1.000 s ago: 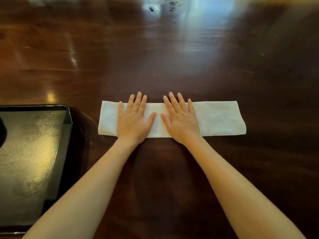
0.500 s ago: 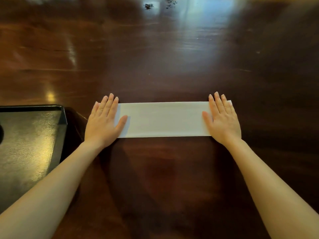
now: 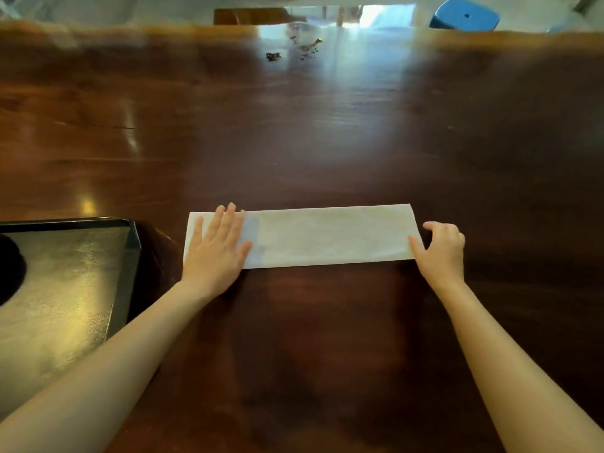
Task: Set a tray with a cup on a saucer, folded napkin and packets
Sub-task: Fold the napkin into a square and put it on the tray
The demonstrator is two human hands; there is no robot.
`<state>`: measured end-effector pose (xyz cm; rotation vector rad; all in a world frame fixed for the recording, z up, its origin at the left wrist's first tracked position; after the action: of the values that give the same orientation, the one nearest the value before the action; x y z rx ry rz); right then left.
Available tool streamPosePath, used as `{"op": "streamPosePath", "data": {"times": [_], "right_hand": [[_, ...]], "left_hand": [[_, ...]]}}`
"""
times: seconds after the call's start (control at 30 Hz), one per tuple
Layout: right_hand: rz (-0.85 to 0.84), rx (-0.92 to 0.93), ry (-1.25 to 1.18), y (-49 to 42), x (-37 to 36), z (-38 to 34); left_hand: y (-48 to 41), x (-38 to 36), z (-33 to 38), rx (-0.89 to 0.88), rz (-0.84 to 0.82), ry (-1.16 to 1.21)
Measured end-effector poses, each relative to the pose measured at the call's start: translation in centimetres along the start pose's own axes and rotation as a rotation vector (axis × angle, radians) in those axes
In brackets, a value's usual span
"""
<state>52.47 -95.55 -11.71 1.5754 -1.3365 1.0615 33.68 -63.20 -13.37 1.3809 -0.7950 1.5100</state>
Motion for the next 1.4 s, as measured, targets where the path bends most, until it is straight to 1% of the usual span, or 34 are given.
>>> {"op": "streamPosePath", "data": {"times": [0.07,0.1,0.2,0.27,0.33,0.37,0.43,0.53,0.6,0.67,0.73,0.8,0.87,0.93,1.0,1.07,1.2,1.3,1.4], "right_hand": [[-0.092,-0.125,-0.052,0.1,0.6,-0.2],[-0.149,-0.199,-0.105,0.0,0.8,-0.4],[-0.309,-0.428,-0.268,-0.6,1.3,-1.4],[-0.378,-0.563,-0.434,-0.9,1.7,-1.7],[-0.451,-0.638,-0.581,-0.9,2.3,-2.2],[-0.459,-0.641,-0.603,-0.9,2.7,-2.6],[-0.419,-0.596,-0.638,-1.0,4.1,-3.9],[-0.403,-0.429,-0.729,-1.0,7.8,-7.0],[-0.432,-0.272,-0.745,-0.7,10.9,-9.6],[-0.445,-0.124,-0.721,-0.2,14.7,-12.6],[-0.440,0.034,-0.658,0.5,18.5,-15.7],[-0.415,0.187,-0.588,1.3,22.0,-18.4],[-0.386,0.307,-0.517,2.1,25.2,-20.8],[-0.369,0.392,-0.466,2.7,28.3,-23.0],[-0.348,0.448,-0.392,3.2,31.3,-24.9],[-0.324,0.464,-0.345,3.3,33.9,-26.4],[-0.274,0.446,-0.350,2.6,37.1,-28.1],[-0.244,0.390,-0.365,1.5,37.6,-28.6],[-0.241,0.322,-0.436,0.0,36.7,-28.6]], "left_hand": [[1.2,-0.6,3.3,-0.154,-0.016,0.052],[1.7,-1.0,4.8,-0.194,-0.047,0.073],[2.4,-2.1,7.0,-0.175,-0.159,0.087],[2.5,-2.1,7.0,-0.158,-0.188,0.094],[2.2,-1.5,6.9,-0.151,-0.239,0.125],[1.9,-0.9,7.0,-0.157,-0.273,0.135],[1.1,0.7,7.1,-0.155,-0.335,0.202],[-0.5,4.4,7.5,-0.054,-0.365,0.550],[-1.9,7.9,8.5,-0.047,-0.329,0.782],[-3.4,12.5,9.9,-0.059,-0.250,1.045],[-4.9,17.2,11.1,-0.107,-0.153,1.194],[-6.0,21.8,11.7,-0.188,-0.128,1.261],[-6.7,25.8,11.6,-0.273,-0.211,1.307],[-6.9,29.6,11.0,-0.339,-0.282,1.297],[-6.8,33.1,10.2,-0.352,-0.271,1.271],[-6.4,36.1,9.5,-0.356,-0.223,1.283],[-5.9,39.8,8.8,-0.373,-0.129,1.325],[-6.5,40.8,9.5,-0.310,-0.097,1.307],[-7.2,40.8,10.9,-0.235,-0.054,1.253]]}}
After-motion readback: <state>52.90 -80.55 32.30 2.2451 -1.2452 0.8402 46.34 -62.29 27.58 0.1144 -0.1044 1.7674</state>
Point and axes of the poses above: each hand's wrist, its own y-axis away from the middle knuckle, its own x-axis out of the back of the hand, z = x × y, the point moved 1 cm from there along -y, towards the middle knuckle, and after that the axes turned 5 degrees about y, right-handed, at the moved point
